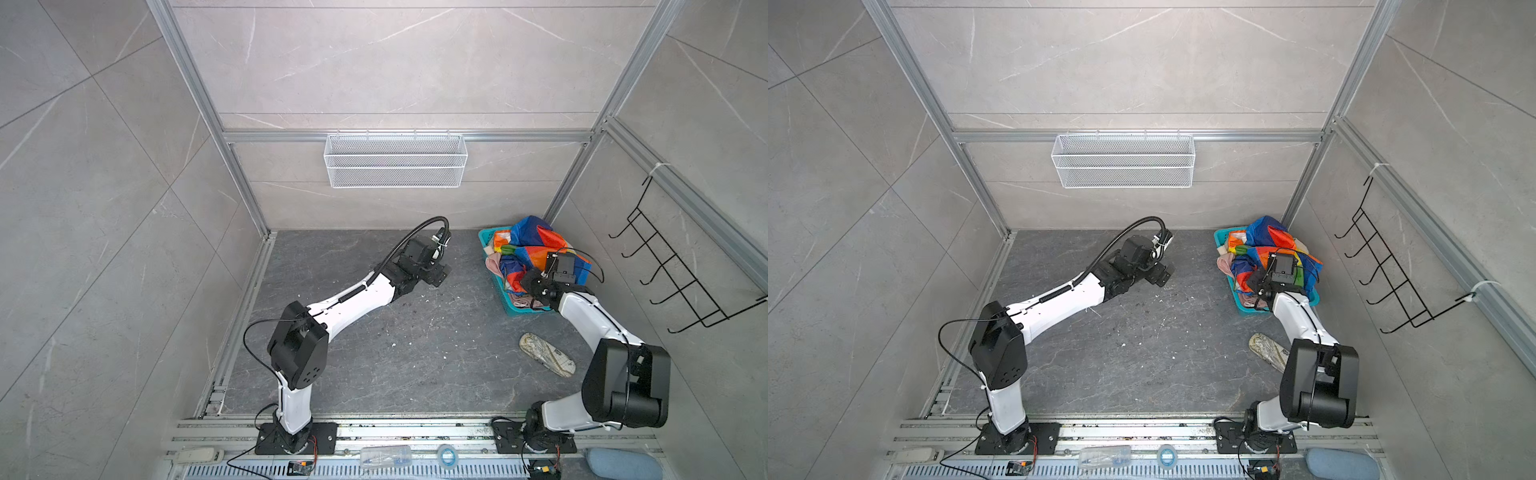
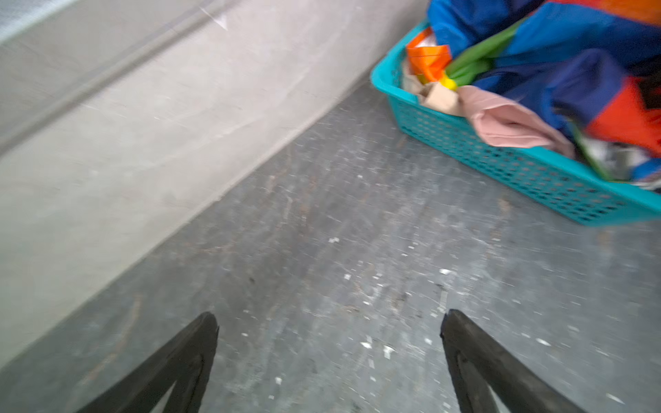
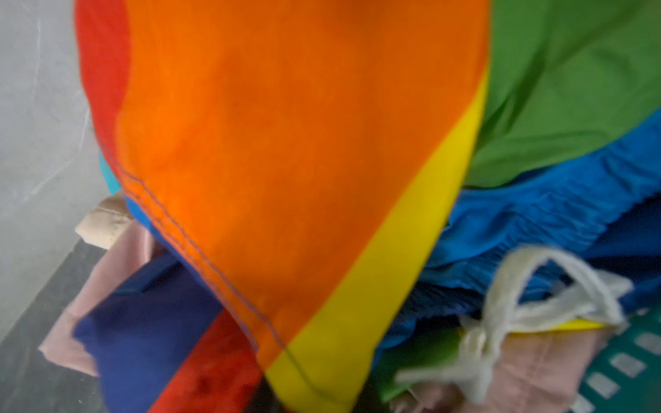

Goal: Fold and stack the shorts
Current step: 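Lift the rainbow shorts with the right gripper while the left arm moves inward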

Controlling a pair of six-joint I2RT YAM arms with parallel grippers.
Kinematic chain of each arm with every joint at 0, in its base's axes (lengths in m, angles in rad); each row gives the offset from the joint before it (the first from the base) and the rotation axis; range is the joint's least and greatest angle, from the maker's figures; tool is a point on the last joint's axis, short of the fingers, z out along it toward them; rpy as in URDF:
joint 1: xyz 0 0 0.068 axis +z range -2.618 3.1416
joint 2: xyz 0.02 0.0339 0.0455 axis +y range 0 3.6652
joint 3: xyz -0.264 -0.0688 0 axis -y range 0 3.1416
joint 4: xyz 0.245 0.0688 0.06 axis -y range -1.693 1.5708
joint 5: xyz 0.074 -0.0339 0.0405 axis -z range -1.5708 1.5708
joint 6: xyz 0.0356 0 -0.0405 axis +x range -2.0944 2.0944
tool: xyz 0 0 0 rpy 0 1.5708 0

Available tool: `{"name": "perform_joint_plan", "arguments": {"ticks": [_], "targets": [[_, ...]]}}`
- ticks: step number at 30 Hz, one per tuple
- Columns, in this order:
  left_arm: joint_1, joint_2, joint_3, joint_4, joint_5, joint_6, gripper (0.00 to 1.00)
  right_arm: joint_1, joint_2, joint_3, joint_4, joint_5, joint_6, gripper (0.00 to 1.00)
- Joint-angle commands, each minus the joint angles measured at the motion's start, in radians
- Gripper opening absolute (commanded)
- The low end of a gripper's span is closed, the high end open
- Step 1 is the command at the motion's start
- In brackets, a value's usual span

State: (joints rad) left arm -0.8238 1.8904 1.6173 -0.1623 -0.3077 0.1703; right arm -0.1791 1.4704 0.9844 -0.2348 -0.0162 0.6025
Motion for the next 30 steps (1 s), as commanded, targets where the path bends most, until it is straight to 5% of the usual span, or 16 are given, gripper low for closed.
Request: {"name": "perform_joint_plan", "arguments": {"ticks": [1, 4, 12, 19, 25, 30], "targets": [[0.003, 0.03, 0.036, 0.069, -0.256, 0.054, 1.0, 0.004, -0.077, 0.068, -0.007, -0.011, -0.016, 0.07], [0.003, 0.034, 0.047, 0.065, -0.325, 0.049, 1.0, 0.004, -0.107, 0.157, -0.061, -0.028, -0.034, 0.01], [0.003, -0.034, 0.081, -0.055, -0.28, -0.005, 1.0, 0.087, -0.101, 0.44, -0.189, -0.05, -0.064, 0.0], [0.038, -0.169, 0.141, -0.355, -0.378, -0.201, 1.0, 0.501, 0.003, 0.827, -0.306, 0.067, -0.183, 0.0], [0.307, -0.509, -0.111, -0.378, -0.013, -0.566, 1.0, 0.877, 0.203, 1.099, -0.394, 0.144, -0.303, 0.0], [0.493, -0.759, -0.364, -0.315, 0.14, -0.712, 1.0, 0.966, 0.273, 0.858, -0.265, 0.165, -0.251, 0.02]]}}
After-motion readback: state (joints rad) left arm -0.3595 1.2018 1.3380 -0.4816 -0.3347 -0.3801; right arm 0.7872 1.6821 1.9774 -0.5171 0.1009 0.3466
